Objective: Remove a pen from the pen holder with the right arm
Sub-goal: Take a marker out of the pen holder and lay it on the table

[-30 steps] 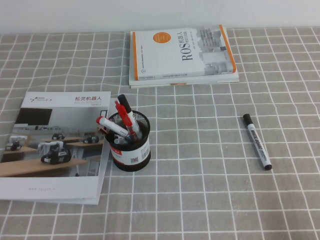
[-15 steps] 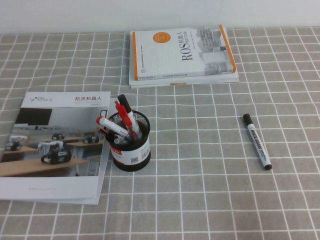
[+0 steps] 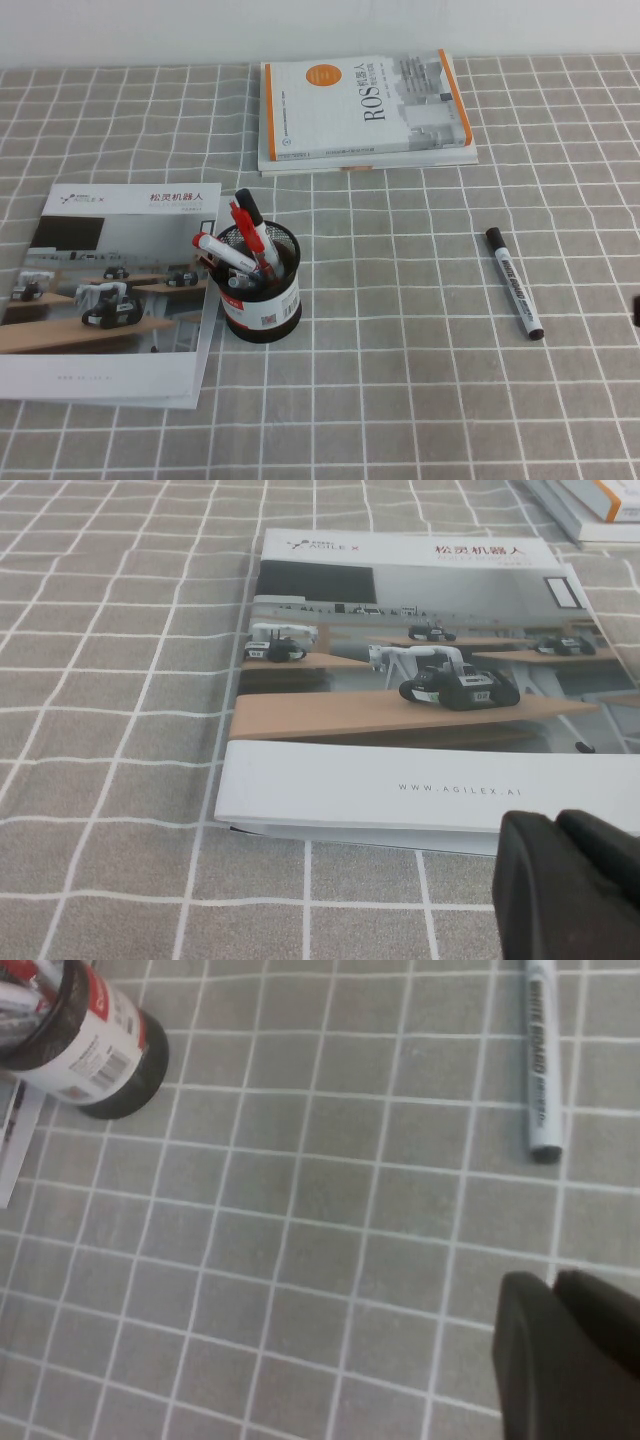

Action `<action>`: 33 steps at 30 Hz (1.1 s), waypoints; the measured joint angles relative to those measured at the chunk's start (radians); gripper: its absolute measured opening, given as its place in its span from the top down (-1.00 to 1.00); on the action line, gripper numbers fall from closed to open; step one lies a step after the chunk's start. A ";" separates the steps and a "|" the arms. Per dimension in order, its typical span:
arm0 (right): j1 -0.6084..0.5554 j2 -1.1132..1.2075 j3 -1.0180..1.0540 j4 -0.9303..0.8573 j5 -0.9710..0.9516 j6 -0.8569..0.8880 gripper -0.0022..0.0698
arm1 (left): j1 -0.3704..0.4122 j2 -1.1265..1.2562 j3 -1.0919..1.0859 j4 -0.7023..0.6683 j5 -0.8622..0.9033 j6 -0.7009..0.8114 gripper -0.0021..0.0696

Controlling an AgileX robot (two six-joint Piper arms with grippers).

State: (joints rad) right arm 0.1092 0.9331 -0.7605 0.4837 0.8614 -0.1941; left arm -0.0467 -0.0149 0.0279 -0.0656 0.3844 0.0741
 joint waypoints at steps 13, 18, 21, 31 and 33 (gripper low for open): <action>0.421 0.389 -0.256 -0.058 -0.170 -0.004 0.97 | 0.000 0.000 0.000 0.000 0.000 0.000 0.95; 0.507 0.551 -0.409 -0.084 -0.185 -0.007 0.97 | 0.000 0.000 0.000 0.000 0.000 0.000 0.95; 0.534 0.628 -0.495 -0.099 -0.207 -0.007 0.97 | 0.000 0.000 0.000 0.000 0.000 0.000 0.95; 0.581 0.812 -0.706 -0.121 -0.304 -0.009 0.16 | 0.000 0.000 0.000 0.000 0.000 0.000 0.95; 0.588 0.842 -0.728 -0.121 -0.339 -0.009 0.03 | 0.000 0.000 0.000 0.000 0.000 0.000 0.95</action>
State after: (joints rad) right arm 0.6974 1.7753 -1.4880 0.3631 0.5222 -0.2035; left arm -0.0467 -0.0149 0.0279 -0.0656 0.3844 0.0741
